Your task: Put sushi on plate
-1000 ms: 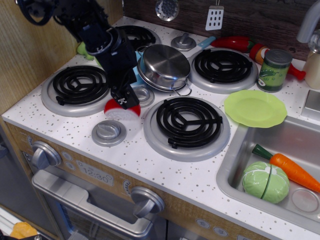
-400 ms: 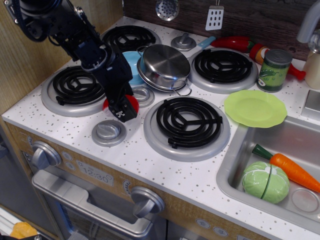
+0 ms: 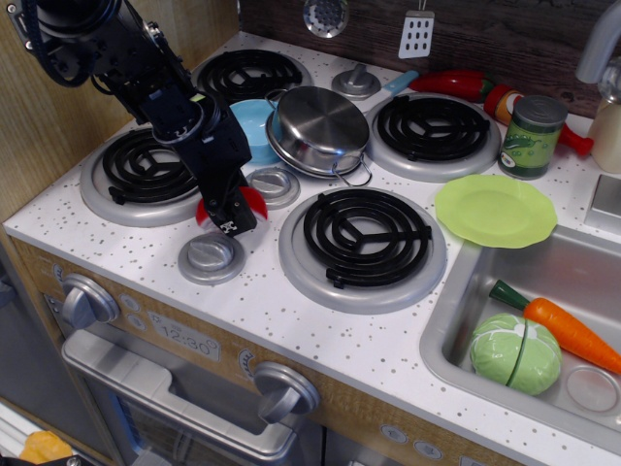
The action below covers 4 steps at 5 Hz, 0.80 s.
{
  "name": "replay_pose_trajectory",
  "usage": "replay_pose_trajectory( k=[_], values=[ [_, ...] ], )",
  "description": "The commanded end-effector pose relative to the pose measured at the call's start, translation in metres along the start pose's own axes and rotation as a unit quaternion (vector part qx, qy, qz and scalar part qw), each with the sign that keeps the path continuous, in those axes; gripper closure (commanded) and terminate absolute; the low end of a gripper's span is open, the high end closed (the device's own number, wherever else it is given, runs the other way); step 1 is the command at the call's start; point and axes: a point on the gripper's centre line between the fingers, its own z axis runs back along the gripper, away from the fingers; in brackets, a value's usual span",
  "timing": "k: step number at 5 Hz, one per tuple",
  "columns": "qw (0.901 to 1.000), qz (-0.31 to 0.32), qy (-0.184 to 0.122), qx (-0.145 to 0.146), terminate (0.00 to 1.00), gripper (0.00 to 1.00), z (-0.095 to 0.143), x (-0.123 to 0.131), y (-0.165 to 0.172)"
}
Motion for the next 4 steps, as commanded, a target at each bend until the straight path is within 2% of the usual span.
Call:
replay_pose_trajectory(
  k=[1, 2, 3, 4],
  values=[
    [0.9995, 0.023, 0.003, 0.02, 0.0, 1.0, 0.016, 0.015, 0.003],
    [0.9991, 0.037, 0.003, 0.019, 0.0, 1.0, 0.037, 0.045, 0.001],
    [0.9966, 0.073, 0.01, 0.037, 0.0, 1.0, 0.068, 0.079, -0.008],
    [0.993, 0.108, -0.012, 0.045, 0.0, 1.0, 0.076, 0.112, -0.015]
  ],
)
